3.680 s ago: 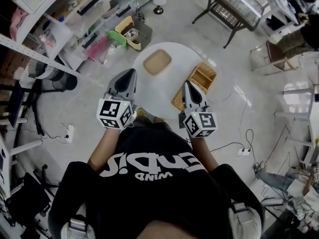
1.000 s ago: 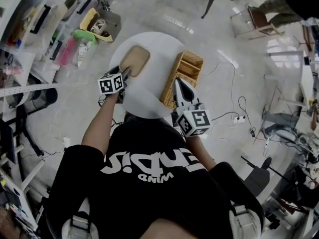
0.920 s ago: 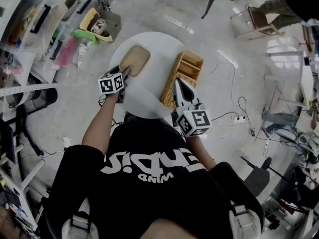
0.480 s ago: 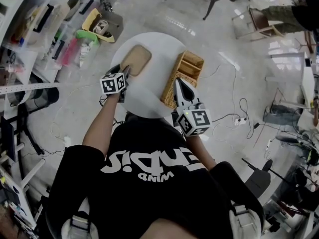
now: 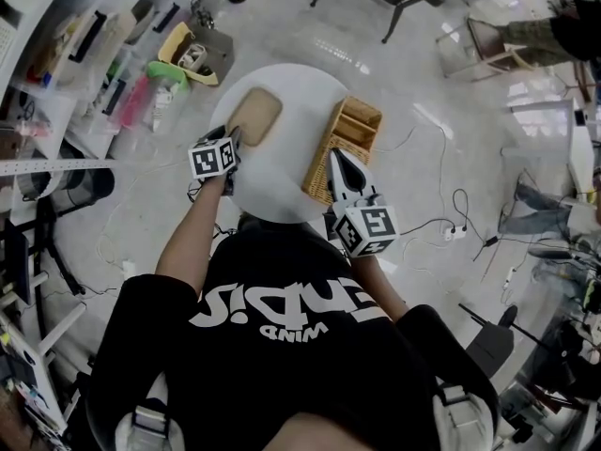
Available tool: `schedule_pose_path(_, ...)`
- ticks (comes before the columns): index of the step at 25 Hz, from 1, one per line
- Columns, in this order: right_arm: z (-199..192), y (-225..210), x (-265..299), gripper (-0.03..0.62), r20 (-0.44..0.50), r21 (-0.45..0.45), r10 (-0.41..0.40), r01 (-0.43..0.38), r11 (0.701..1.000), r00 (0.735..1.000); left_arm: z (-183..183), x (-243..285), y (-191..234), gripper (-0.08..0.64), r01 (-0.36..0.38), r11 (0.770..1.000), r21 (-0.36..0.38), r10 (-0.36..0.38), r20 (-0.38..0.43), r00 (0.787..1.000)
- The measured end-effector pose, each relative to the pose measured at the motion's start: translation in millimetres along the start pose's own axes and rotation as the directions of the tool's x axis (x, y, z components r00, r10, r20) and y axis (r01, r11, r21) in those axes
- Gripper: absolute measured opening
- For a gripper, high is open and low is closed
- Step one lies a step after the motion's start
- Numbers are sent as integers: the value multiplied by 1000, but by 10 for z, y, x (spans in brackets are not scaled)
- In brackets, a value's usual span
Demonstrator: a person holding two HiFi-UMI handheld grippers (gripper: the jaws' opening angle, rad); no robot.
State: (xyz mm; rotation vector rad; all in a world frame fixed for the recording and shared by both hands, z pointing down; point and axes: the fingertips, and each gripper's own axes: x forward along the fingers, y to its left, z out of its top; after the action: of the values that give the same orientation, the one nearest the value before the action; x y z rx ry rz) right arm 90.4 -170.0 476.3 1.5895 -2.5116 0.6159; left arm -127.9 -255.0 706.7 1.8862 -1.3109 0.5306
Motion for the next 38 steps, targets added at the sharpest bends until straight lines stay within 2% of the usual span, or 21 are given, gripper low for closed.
schedule_pose_path(2, -3, -1, -21, -2, -1, 0, 0, 0, 1000, 1000, -18, -10, 33, 166, -25, 1000, 1, 25, -9, 1000)
schedule_pose_path(4, 7, 1, -37, -2, -1, -1, 0, 0, 1000, 1000, -17, -30, 76, 172, -65, 997, 33, 65, -15, 998)
schedule_pose_path(6, 15, -1, -46, -2, 0, -1, 0, 0, 1000, 1000, -15, -44, 108, 152, -93, 994, 66, 94, -21, 995)
schedule_pose_path(9, -2, -10, -60, -2, -2, 0, -1, 1, 1000, 1000, -9, -60, 121, 101, -100, 994, 53, 101, -5, 995)
schedule_pose_path(10, -9, -10, -62, -2, -3, -1, 0, 0, 1000, 1000, -1, -60, 115, 114, -91, 995, 35, 91, 8, 996)
schedule_pose_path(14, -37, 13, -52, -2, -9, -1, 4, -4, 1000, 1000, 36, -29, 46, 262, -5, 999, -49, 7, 54, 999)
schedule_pose_path(18, -60, 10, -60, -2, -20, -2, -1, 1, 1000, 1000, -23, 55, 17, 301, 2, 999, -38, -2, 22, 1000)
schedule_pose_path(22, -64, -14, -55, -2, -26, 0, -10, 10, 1000, 1000, -71, 121, 35, 298, 5, 998, -60, -5, -2, 1000)
schedule_pose_path(26, -74, -55, -57, -2, -34, 5, -15, 15, 1000, 999, -80, 140, 25, 264, -3, 999, -50, 2, -18, 1000)
schedule_pose_path(32, -95, -20, -3, -2, -40, 8, 3, -3, 1000, 999, -6, 79, 40, 239, -36, 999, -8, 36, 3, 999)
schedule_pose_path(38, -78, 3, 12, -3, -32, 8, 16, -16, 1000, 999, 36, -24, 62, 196, -57, 998, -8, 57, 26, 998)
